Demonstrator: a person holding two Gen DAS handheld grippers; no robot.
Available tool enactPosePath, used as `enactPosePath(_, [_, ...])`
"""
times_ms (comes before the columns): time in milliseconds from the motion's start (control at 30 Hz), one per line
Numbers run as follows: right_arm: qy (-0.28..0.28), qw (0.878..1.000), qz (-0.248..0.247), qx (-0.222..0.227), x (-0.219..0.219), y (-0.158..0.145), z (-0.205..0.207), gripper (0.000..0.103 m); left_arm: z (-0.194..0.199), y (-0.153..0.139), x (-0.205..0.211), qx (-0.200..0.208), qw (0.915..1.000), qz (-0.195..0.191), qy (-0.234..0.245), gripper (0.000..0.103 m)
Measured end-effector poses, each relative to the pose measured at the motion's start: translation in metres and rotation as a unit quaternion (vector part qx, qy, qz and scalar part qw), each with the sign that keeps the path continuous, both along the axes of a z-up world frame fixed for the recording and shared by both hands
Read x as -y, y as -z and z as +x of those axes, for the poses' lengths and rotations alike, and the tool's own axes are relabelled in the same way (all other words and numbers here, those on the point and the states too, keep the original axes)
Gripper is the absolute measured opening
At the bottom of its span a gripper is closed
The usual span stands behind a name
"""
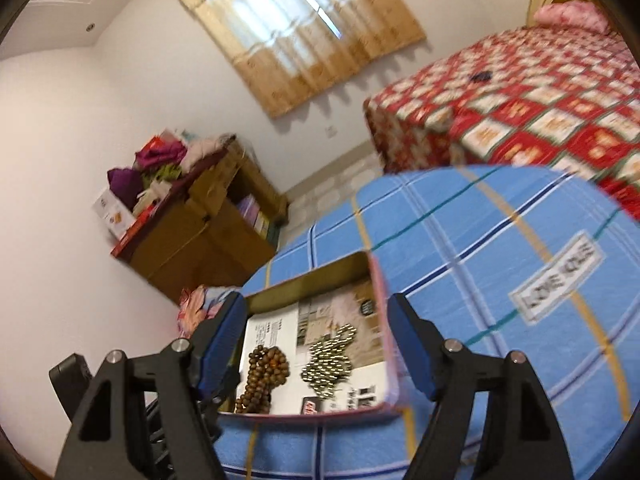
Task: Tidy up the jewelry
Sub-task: 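Lower both held bead pieces into the pink tin and open both tools, then reach the left tool to the green jade bangle and grasp it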
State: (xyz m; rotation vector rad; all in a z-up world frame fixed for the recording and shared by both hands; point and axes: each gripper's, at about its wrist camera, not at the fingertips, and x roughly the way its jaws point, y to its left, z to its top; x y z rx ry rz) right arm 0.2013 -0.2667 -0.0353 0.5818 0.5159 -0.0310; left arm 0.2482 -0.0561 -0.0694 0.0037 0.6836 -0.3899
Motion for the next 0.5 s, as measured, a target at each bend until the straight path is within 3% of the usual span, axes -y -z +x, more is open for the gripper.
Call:
enactPosePath(333, [0.021,0.998,-0.047,-0.032,-0.006,0.014,-0.072,0.077,-0.068,0.002,-0.012,0.015,0.9995,0.026,-0.005,0.054])
enactPosePath(500, [0.022,0.996,-0.072,-0.044,-0.010,0.019,-0.095,0.077,-0.089,0.010,-0.020,0.004,0.9999,0.011,-0.005,0.054])
